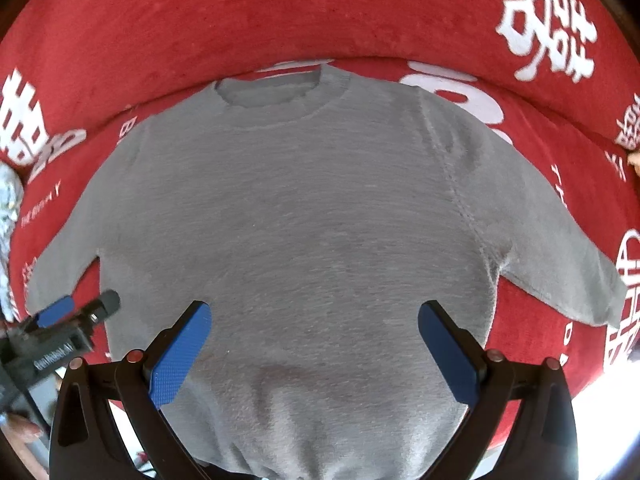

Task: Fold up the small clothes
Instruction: 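Grasp the sweater's side edge with the left gripper and lift it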

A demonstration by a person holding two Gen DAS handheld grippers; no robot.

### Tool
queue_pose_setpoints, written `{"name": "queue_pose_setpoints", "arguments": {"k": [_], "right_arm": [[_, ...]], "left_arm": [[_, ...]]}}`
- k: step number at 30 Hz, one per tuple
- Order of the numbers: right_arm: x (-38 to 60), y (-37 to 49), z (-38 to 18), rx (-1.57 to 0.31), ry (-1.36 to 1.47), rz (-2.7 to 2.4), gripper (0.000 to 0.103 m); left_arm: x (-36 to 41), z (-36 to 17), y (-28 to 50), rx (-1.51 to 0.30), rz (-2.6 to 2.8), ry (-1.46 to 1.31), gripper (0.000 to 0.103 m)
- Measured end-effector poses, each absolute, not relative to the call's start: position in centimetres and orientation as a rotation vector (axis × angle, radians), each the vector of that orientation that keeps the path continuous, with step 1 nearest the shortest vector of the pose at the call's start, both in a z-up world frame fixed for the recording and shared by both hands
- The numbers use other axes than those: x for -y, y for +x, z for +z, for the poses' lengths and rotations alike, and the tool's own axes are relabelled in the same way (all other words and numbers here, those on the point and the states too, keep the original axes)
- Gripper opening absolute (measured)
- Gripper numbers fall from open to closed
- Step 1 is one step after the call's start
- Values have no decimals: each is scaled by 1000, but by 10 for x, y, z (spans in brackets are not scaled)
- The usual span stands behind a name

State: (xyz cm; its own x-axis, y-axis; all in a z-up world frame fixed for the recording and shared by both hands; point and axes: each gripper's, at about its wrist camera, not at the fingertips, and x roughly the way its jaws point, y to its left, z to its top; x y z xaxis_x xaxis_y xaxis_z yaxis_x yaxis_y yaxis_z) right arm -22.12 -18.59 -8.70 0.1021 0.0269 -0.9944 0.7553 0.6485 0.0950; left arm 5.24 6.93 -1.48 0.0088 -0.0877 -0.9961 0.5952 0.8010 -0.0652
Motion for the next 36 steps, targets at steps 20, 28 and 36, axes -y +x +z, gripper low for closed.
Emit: {"name": "queue_pose_setpoints", "arguments": {"k": [20,28,36], "right_arm": [[69,-145,-104,-1472,587,-316,103],[51,-128,-108,-1493,574,-277,103],[52,-121,-109,-1488,570,-271,103]], "left_arm": [[-274,-80,169,-1497,-326,-325,103],[-292,-91,194,-1411,-286,-621,103],[-299,-88,213,-1389,-237,-506,10]]}}
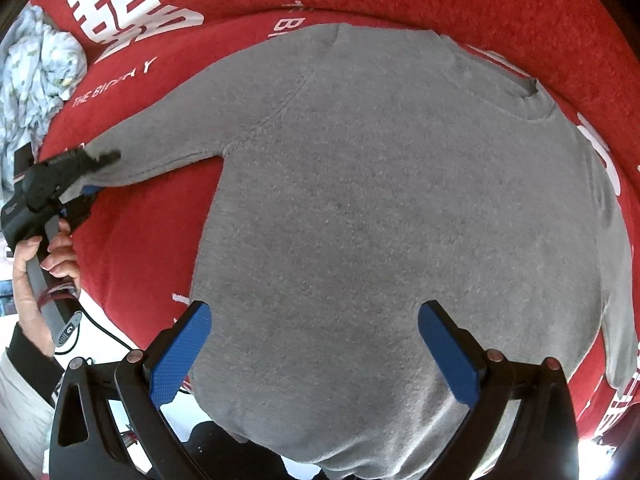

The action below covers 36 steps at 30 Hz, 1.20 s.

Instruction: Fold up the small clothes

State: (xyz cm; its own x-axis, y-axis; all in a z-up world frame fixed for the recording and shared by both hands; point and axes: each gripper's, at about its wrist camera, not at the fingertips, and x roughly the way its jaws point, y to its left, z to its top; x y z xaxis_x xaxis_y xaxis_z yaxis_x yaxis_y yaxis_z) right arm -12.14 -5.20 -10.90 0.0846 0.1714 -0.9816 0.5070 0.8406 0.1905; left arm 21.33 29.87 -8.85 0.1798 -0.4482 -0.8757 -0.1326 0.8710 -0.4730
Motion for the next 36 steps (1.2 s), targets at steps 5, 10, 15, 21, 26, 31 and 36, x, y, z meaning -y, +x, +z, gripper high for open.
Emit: {"name": "queue_pose_setpoints", "arguments": {"k": [5,10,15,21,26,31,36], "right_arm": [[62,-130,-106,-1473,600,-283,103],[78,-145,-103,-1447,639,-313,103],[100,-170,-93,-1393,690,-364,103],[144,-220,-78,-1292,782,-491,103],[183,-272,-80,-1260,862,-616,103],[196,-311,-93,-1285,896,-681,103],[203,-324,-102,-1298,921,-704,103]], "left_arm": [[-289,-62,211,-1303,-296,-381,7],[-236,-4,203,-1180,-489,-247,7],[-152,48,180,-1091,-758,-147,7],[-40,74,112,-1085,-1052,7,7],[45,40,54,-1167,-1138,191,7],[78,-16,11,-1241,-1088,456,15],[58,-20,1,-1202,-1016,530,74]]}}
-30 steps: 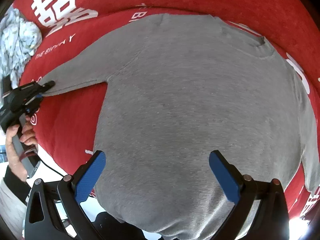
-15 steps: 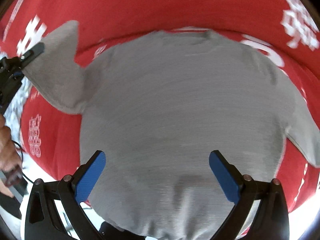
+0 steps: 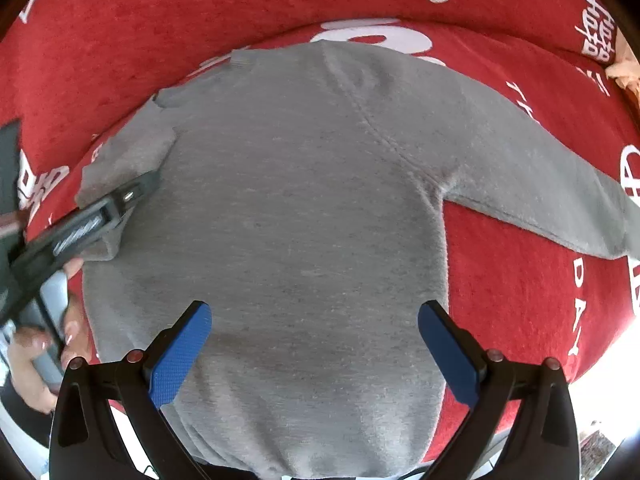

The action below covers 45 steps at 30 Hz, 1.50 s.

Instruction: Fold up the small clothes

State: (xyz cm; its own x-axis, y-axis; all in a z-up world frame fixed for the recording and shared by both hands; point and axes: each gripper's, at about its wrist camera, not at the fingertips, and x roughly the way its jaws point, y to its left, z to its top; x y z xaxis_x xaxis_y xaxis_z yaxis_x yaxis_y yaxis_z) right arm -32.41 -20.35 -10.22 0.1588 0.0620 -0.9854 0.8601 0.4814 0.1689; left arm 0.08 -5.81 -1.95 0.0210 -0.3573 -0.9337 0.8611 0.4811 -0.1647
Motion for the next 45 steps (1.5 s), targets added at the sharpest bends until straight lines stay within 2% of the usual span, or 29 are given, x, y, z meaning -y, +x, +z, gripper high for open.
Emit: {"name": "queue_pose_setpoints", "arguments": {"k": [7,12,15,25,26,28,30,31,32,33,39,43,44,45], "right_arm": [[197,-270,-91,-1257,778,-606,103],[161,-187,-79,-1246,510,-456,103],[142,-151,-73,-1236,392,-405,103],[108,-98,-132,-1400,177,-296,103],[104,-94,-138,-1412,144,-292,103],[99,-86,-149,-1421,72,-298,102],[98,-80,-156,-1415,31,-314,96],[103,-80,-153,-1381,70,-310,73],[108,-80,-150,-1369,110,-317,24],[114,-82,-145,-1358,154,-333,10],[194,-158,-104,-1114,577,-608,12],[250,-245,-116,-990,927,-776,12],[258,-257,-121,-964,1012,-770,21],[268,-276,-133,-932,1148,-759,22]], "left_arm": [[-26,19,52,-1151,-819,493,74],[-72,4,108,-1224,-603,443,74],[-88,3,114,-1230,-605,411,74],[-94,-44,118,-1324,-538,421,75],[-94,-45,116,-1319,-535,429,81],[-93,-45,115,-1301,-522,455,85],[-92,-45,116,-1310,-528,450,85],[-93,-47,119,-1317,-529,444,85],[-92,-48,119,-1320,-532,444,85],[-91,-48,119,-1320,-533,449,85],[-87,-48,117,-1313,-541,478,85],[-85,-50,120,-1320,-551,484,85],[-84,-50,120,-1320,-552,489,85],[-83,-49,119,-1318,-550,497,85]]}}
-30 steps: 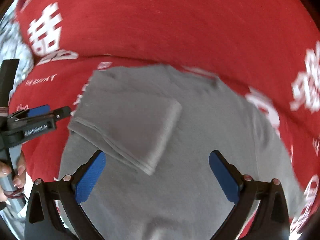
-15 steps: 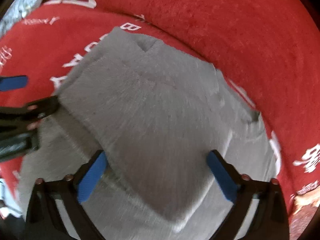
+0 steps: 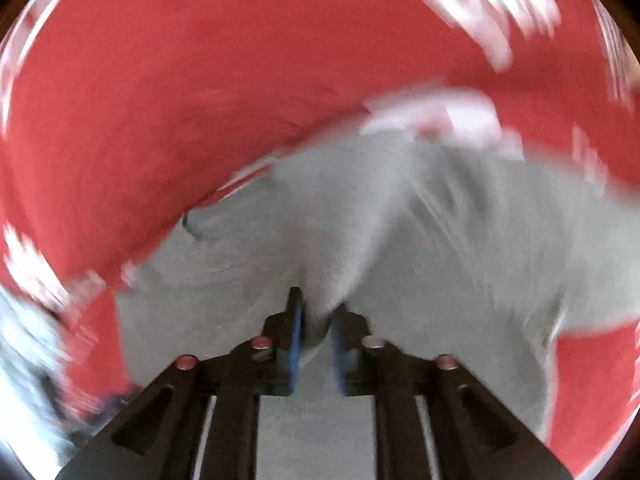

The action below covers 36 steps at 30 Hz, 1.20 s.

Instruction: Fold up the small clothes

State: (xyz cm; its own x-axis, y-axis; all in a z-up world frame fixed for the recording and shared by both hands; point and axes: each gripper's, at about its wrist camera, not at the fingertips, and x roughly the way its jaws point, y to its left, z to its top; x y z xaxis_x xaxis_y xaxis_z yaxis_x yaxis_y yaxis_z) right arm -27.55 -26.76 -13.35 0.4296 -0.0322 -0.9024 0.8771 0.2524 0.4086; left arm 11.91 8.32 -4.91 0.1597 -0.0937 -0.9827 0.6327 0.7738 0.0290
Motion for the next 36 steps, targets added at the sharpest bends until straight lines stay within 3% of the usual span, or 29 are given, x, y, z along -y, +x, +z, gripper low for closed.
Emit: {"name": "queue_pose_setpoints", "arguments": {"k": [1,4,11,18,23,24,25,27,28,29,34,35,36], "right_arm": [[273,-293,-146,-901,1275,-760,29],[274,-339,-162,-805,1482,-846,62],[238,-329,-148,-785,1570,-634,63],[149,-206,-183,-820,1743,-249,63],[123,-158,-210,-798,1824,-260,63],[122,-154,-212,-795,1828,-277,63],[122,-152,-214,-783,1833,-302,63],[125,-148,-213,-766,1841,-336,56],[126,-146,-214,-773,1838,-352,25],[126,-144,-214,-773,1834,-342,6],[125,-100,-200,-782,1721,-204,6],[122,-94,-201,-796,1709,-182,6],[119,-94,-204,-814,1697,-173,6]], "left_arm": [[-82,-49,120,-1318,-549,504,85],[-80,-45,123,-1334,-539,509,85],[-56,-27,170,-1347,-573,425,85],[-3,-61,209,-1411,-641,507,85],[6,-79,220,-1464,-668,517,84],[6,-80,223,-1475,-676,501,81],[4,-80,226,-1487,-717,466,63],[5,-74,227,-1468,-783,439,14],[6,-70,228,-1474,-813,426,7],[5,-66,229,-1461,-822,418,7],[-21,-61,244,-1439,-839,331,7],[-24,-65,247,-1447,-823,333,0],[-28,-69,246,-1447,-794,352,0]]}}
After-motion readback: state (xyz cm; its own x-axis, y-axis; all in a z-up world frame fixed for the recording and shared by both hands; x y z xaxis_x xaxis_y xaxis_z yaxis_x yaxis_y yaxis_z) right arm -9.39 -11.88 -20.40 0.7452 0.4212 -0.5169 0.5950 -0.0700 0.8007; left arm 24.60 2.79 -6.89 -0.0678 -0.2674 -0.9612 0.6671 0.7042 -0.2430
